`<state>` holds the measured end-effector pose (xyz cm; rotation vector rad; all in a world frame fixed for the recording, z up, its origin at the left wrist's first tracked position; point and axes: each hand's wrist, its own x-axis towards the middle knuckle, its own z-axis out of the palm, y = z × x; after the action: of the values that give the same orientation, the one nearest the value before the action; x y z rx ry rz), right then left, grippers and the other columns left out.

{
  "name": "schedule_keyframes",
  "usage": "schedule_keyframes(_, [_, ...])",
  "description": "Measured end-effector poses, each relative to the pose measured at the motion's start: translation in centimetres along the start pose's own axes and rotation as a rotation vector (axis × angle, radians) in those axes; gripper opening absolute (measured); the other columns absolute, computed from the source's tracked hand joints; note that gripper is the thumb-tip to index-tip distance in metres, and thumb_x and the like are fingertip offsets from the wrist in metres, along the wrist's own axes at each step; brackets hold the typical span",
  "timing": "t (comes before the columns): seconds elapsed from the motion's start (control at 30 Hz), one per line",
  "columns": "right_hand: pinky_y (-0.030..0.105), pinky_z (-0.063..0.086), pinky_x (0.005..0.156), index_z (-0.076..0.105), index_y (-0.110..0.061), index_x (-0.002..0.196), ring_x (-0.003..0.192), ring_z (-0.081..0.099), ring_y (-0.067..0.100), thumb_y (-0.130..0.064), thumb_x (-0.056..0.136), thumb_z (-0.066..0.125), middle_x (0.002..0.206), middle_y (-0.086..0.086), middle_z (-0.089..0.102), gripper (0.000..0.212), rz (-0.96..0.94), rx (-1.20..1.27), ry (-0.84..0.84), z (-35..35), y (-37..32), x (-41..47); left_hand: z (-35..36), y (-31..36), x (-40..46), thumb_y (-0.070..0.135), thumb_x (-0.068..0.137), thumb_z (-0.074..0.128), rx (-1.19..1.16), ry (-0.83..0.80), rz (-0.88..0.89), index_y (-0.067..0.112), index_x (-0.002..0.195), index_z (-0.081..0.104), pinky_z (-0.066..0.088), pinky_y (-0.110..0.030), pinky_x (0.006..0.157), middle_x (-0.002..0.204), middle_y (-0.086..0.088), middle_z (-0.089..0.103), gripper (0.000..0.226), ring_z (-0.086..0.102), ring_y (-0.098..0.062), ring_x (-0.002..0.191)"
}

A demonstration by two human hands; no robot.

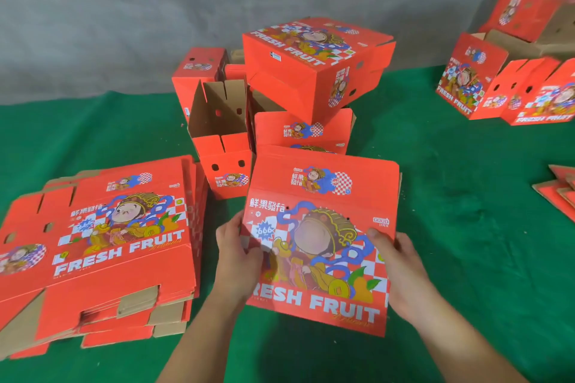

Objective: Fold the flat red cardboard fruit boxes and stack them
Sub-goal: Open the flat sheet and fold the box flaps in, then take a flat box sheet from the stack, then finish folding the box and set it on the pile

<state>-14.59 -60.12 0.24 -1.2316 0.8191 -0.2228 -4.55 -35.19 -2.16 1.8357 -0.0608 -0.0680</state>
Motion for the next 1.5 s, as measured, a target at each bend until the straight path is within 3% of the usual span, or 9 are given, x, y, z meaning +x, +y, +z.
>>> schedule_keyframes(0.27, [0.053,0.061,0.086,0.077,-0.02,0.103,0.092,0.077,0.035,-0.031,0.082,0.081,0.102,0.014,0.079,0.025,-0.031,-0.15,-0.181,-4.3,0.4,0.7,2.4,0.1,-0.5,0.017,0.081,0.062,0.156,-0.002,0.119,0.044,0.136,0.056,0.043,-0.05,0.11,0.128,0.022,0.05,0.061,0.057,-0.017,0.123])
schedule_keyframes(0.47, [0.025,0.046,0.052,0.064,-0.018,0.07,0.059,0.056,0.014,-0.031,0.086,0.079,0.065,0.003,0.068,0.025,-0.376,-0.189,0.203,-4.5,1.6,0.7,6.1,1.8,-0.5,0.013,0.096,0.054,0.142,-0.599,0.079,0.043,0.122,0.061,0.05,-0.015,0.084,0.107,0.036,0.068,0.041,0.061,0.008,0.084])
schedule_keyframes(0.63, [0.043,0.039,0.061,0.036,-0.022,0.067,0.056,0.049,0.025,-0.052,0.082,0.067,0.057,0.014,0.045,0.046,-0.509,-0.441,0.418,-4.5,0.1,2.6,6.8,0.6,-1.0,0.007,0.103,0.055,0.084,-0.65,-0.082,0.038,0.119,0.059,0.047,-0.012,0.08,0.124,0.01,0.068,0.035,0.057,0.004,0.084])
schedule_keyframes(0.7, [0.037,0.044,0.07,0.058,-0.023,0.087,0.079,0.066,0.027,-0.03,0.093,0.071,0.082,0.017,0.065,0.016,-0.463,-0.445,0.265,-3.4,-1.6,4.9,7.0,0.8,-0.8,0.003,0.103,0.054,0.063,-0.617,-0.108,0.034,0.12,0.058,0.046,-0.01,0.082,0.123,0.007,0.068,0.036,0.059,0.002,0.089])
schedule_keyframes(0.8, [0.04,0.038,0.115,0.038,-0.013,0.154,0.139,0.049,0.023,-0.015,0.097,0.07,0.165,0.011,0.033,0.065,-0.178,-0.472,-0.06,-1.8,-3.7,9.0,7.1,1.0,-0.7,0.001,0.103,0.054,0.032,-0.592,-0.143,0.027,0.123,0.059,0.046,-0.008,0.083,0.123,0.005,0.068,0.033,0.061,0.002,0.095])
schedule_keyframes(0.93, [0.041,0.052,0.091,0.034,-0.022,0.155,0.103,0.064,0.029,-0.009,0.097,0.058,0.125,0.011,0.066,0.064,-0.142,-0.543,0.08,0.9,-2.9,9.1,6.3,0.4,-1.3,-0.002,0.101,0.055,-0.013,-0.535,-0.183,0.025,0.12,0.061,0.045,-0.007,0.08,0.123,0.002,0.07,0.034,0.061,-0.004,0.095])
schedule_keyframes(1.2, [0.039,0.055,0.087,0.048,-0.02,0.147,0.087,0.064,0.02,-0.015,0.098,0.052,0.116,0.011,0.069,0.049,0.002,-0.77,-0.491,13.5,3.7,3.5,1.2,-1.0,-1.4,-0.002,0.096,0.055,0.001,-0.105,-0.177,0.021,0.119,0.065,0.048,-0.017,0.096,0.124,0.003,0.068,0.034,0.063,-0.004,0.102])
schedule_keyframes(1.37, [0.038,0.059,0.092,0.041,-0.021,0.152,0.087,0.067,0.016,-0.017,0.098,0.059,0.113,0.001,0.063,0.056,0.081,-0.772,-0.727,21.3,5.7,-0.6,-7.4,-4.4,-0.2,0.023,0.087,0.069,0.597,0.31,-0.11,0.026,0.14,0.059,0.031,-0.044,0.114,0.149,-0.006,0.05,0.053,0.043,-0.031,0.138])
schedule_keyframes(1.5, [0.045,0.056,0.098,0.035,-0.021,0.155,0.087,0.06,0.022,-0.015,0.096,0.064,0.105,-0.005,0.064,0.066,0.187,-0.764,-0.868,25.2,7.0,-3.3,-13.2,-8.1,0.1,0.055,0.093,0.058,1.0,0.061,-0.283,0.043,0.161,0.016,0.006,-0.052,0.127,0.173,0.006,0.006,0.082,0.005,-0.035,0.158])
